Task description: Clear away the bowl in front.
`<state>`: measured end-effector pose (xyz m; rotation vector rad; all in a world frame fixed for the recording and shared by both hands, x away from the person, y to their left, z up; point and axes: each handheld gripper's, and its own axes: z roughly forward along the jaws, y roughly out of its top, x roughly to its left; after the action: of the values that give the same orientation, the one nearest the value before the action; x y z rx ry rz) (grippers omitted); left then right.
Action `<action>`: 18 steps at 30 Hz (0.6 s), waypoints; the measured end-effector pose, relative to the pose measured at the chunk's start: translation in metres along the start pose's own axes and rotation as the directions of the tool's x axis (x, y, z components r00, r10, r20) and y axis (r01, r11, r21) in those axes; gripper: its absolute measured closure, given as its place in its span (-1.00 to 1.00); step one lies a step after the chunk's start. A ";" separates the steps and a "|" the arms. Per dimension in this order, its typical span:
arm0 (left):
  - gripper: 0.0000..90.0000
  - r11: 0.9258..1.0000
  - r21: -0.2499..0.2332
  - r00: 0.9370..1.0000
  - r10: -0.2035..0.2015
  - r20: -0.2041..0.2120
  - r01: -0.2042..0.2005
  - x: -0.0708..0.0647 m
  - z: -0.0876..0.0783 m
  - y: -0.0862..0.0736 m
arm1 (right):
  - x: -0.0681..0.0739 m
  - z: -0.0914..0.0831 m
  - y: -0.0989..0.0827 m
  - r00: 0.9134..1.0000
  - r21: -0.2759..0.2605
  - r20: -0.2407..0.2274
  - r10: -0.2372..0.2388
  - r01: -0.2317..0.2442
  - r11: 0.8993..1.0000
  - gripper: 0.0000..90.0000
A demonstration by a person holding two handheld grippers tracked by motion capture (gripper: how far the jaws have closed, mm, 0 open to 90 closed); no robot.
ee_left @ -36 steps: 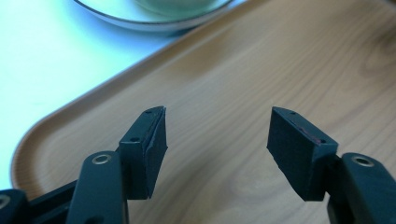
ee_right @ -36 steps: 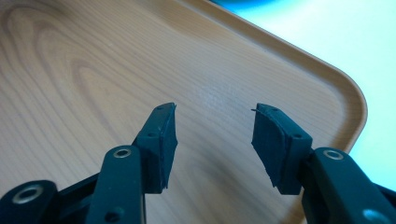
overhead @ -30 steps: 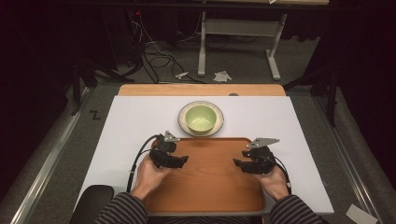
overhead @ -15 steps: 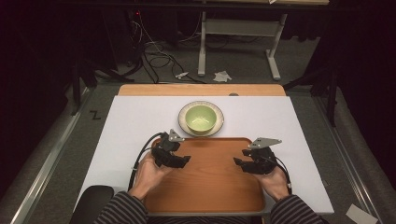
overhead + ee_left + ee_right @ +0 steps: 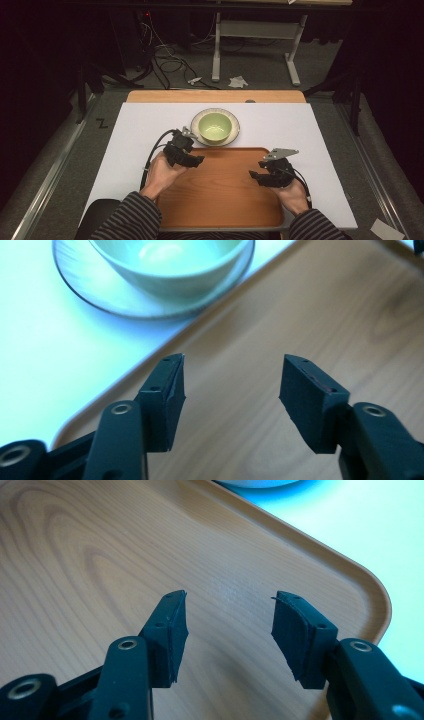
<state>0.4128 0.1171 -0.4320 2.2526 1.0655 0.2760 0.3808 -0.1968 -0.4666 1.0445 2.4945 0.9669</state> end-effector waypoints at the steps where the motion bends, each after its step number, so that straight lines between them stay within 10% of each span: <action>1: 0.00 1.000 -0.003 1.000 -0.001 -0.007 0.001 0.001 0.000 0.004 | 0.000 0.000 0.000 1.000 0.000 0.001 -0.001 0.001 1.000 0.10; 18: 0.21 0.999 -0.012 0.993 -0.048 -0.112 0.047 0.023 0.003 0.052 | -0.002 -0.002 0.001 0.998 -0.017 -0.036 0.046 -0.046 0.999 0.11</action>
<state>0.4612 0.1083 -0.4036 2.2219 1.1723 0.3909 0.3818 -0.1982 -0.4645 1.0933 2.4953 1.0276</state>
